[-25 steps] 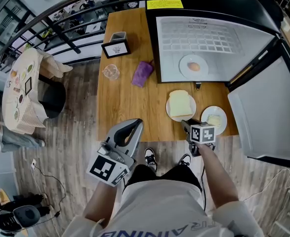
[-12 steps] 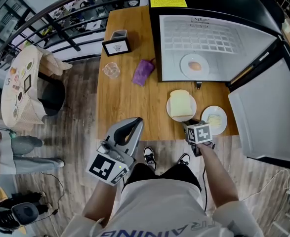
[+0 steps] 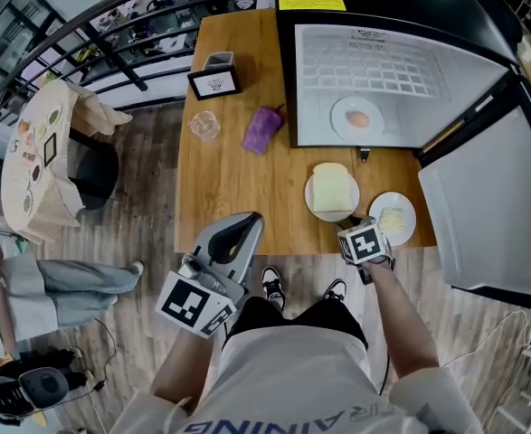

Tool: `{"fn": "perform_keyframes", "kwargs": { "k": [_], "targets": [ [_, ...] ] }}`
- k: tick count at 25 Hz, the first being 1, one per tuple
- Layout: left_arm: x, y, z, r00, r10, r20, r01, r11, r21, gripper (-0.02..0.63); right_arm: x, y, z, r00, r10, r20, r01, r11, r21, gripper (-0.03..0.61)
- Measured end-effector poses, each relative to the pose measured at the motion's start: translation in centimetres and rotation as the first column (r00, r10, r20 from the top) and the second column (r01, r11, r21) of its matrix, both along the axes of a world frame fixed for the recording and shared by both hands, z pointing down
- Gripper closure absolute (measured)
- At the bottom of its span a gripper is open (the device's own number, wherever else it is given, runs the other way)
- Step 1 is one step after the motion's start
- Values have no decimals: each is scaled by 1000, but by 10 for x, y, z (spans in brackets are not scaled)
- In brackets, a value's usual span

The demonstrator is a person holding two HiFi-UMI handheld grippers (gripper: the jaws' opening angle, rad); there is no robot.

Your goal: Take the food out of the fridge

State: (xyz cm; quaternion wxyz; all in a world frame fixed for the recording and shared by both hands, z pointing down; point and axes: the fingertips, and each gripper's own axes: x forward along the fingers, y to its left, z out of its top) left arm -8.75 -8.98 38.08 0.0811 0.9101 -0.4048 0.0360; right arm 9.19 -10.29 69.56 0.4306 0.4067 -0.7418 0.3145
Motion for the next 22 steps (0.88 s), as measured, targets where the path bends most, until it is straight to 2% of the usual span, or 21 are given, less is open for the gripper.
{"fn": "perform_keyframes", "kwargs": {
  "k": [3,6,8,11,13,17,22],
  "targets": [
    [1,0,0,1000,1,-1,-1,1000,0,607,0,-3,-15,999,25,41,-26,999,21,417],
    [2,-1,-1,1000,0,-5,0,1000,5,607,1,-9,-41,988,96,124,-104,993,60,435],
    [2,-1,-3,1000,0,-9,0,1000,11,607,3,-14,-63,960,166,227,-189,978,86,534],
    [5,-2,-5,1000,5,-10,-4,1000,23,607,7,-20,-101,895,220,388,-289,948,131,554],
    [7,-2,-5,1000,6,-4,-6,999,31,607,11,-24,-129,870,208,447,-319,929,188,558],
    [10,-3,-8,1000,6,2,-6,999,45,607,15,-25,-190,841,130,525,-338,884,324,558],
    [19,-8,-23,1000,18,-22,-16,998,66,607,19,-26,-264,850,33,525,-339,797,499,558]
  ]
}}
